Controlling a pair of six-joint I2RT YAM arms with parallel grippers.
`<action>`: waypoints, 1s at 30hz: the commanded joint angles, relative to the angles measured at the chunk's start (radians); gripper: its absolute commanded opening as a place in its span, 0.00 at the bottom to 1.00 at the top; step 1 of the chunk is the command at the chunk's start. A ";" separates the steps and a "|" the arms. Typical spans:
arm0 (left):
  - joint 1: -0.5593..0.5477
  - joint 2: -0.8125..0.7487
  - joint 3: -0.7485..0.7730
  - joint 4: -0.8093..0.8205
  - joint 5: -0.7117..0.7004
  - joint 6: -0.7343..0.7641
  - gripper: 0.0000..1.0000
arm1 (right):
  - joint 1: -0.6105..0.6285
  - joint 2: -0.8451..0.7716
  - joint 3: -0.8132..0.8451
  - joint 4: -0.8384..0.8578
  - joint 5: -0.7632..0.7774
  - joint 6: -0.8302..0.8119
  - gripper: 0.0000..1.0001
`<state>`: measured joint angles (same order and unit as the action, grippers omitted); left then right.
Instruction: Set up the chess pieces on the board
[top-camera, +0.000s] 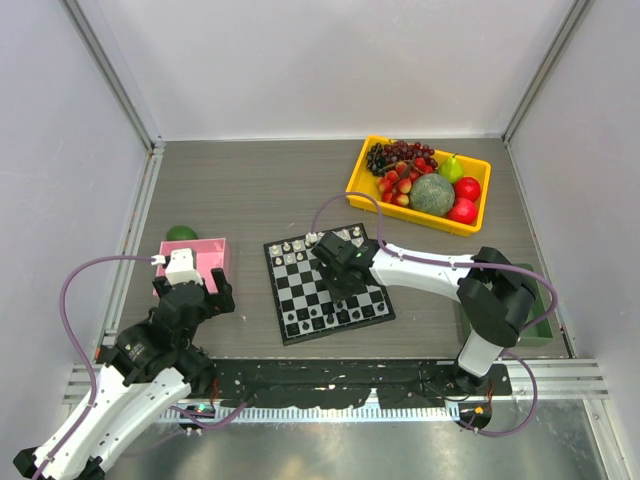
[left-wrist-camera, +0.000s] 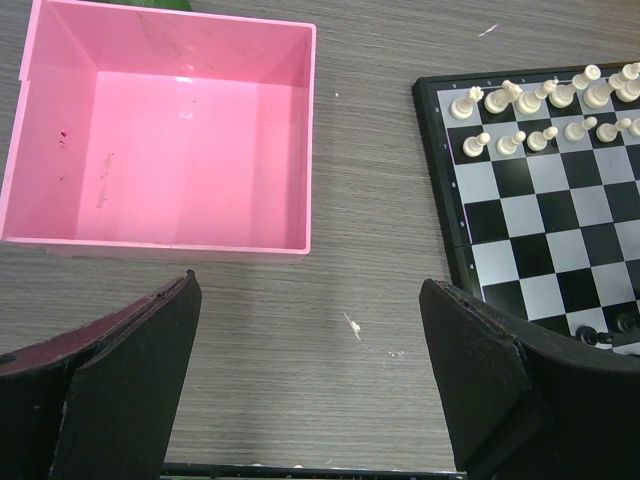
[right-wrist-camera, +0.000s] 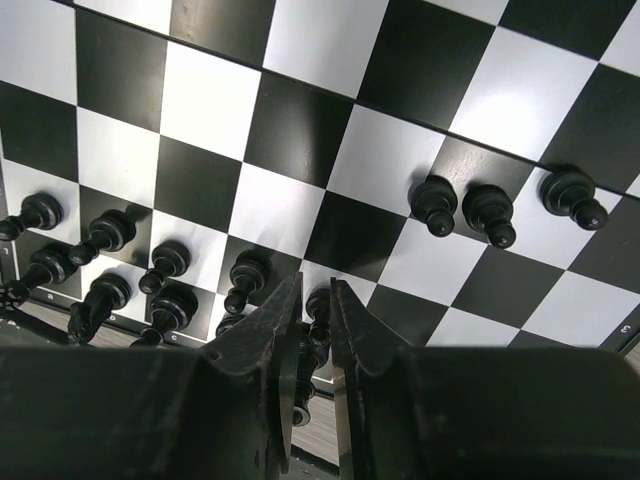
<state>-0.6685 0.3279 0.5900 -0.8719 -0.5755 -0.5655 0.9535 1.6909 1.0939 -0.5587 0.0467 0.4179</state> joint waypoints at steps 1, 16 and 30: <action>-0.002 0.002 0.001 0.039 -0.017 0.001 0.99 | -0.002 -0.042 0.064 0.010 0.021 0.002 0.25; -0.003 -0.012 0.001 0.048 -0.003 0.019 0.99 | -0.091 -0.235 0.133 -0.063 0.217 -0.007 0.80; 0.023 0.268 0.287 -0.041 0.026 0.062 0.99 | -0.128 -0.632 -0.126 0.146 0.351 -0.001 0.95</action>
<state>-0.6659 0.4603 0.7773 -0.8883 -0.5774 -0.5354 0.8333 1.1294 1.0134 -0.5198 0.3794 0.4252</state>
